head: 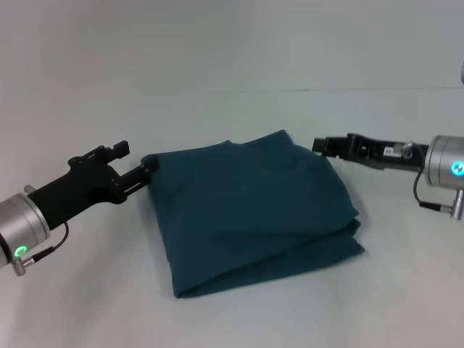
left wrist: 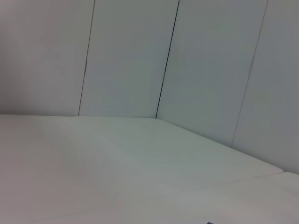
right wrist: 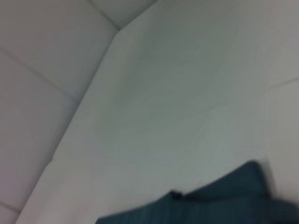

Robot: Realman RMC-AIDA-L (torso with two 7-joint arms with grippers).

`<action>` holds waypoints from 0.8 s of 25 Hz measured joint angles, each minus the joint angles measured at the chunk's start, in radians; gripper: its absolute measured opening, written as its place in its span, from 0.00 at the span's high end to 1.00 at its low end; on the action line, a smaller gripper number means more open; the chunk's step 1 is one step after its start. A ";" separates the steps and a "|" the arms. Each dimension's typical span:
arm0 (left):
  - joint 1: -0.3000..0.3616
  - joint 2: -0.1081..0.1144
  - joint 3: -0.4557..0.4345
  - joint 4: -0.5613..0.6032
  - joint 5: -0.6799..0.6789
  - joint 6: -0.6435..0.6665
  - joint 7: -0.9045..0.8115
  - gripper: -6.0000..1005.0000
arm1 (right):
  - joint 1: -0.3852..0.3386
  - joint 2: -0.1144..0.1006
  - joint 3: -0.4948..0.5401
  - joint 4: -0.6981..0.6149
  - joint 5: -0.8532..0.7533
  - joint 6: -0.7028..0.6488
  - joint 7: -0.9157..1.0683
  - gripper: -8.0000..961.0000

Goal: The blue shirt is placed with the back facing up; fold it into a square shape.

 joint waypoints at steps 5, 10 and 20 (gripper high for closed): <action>0.000 -0.002 0.000 0.000 0.000 -0.001 0.002 0.31 | -0.005 0.001 -0.040 0.006 -0.006 -0.052 -0.033 0.69; 0.000 -0.003 0.000 -0.003 0.000 -0.002 0.005 0.31 | 0.011 0.038 -0.066 0.008 -0.037 -0.008 -0.054 0.88; 0.000 -0.003 0.000 -0.007 0.000 -0.004 0.007 0.31 | 0.082 0.078 -0.086 0.023 -0.040 0.060 -0.111 0.96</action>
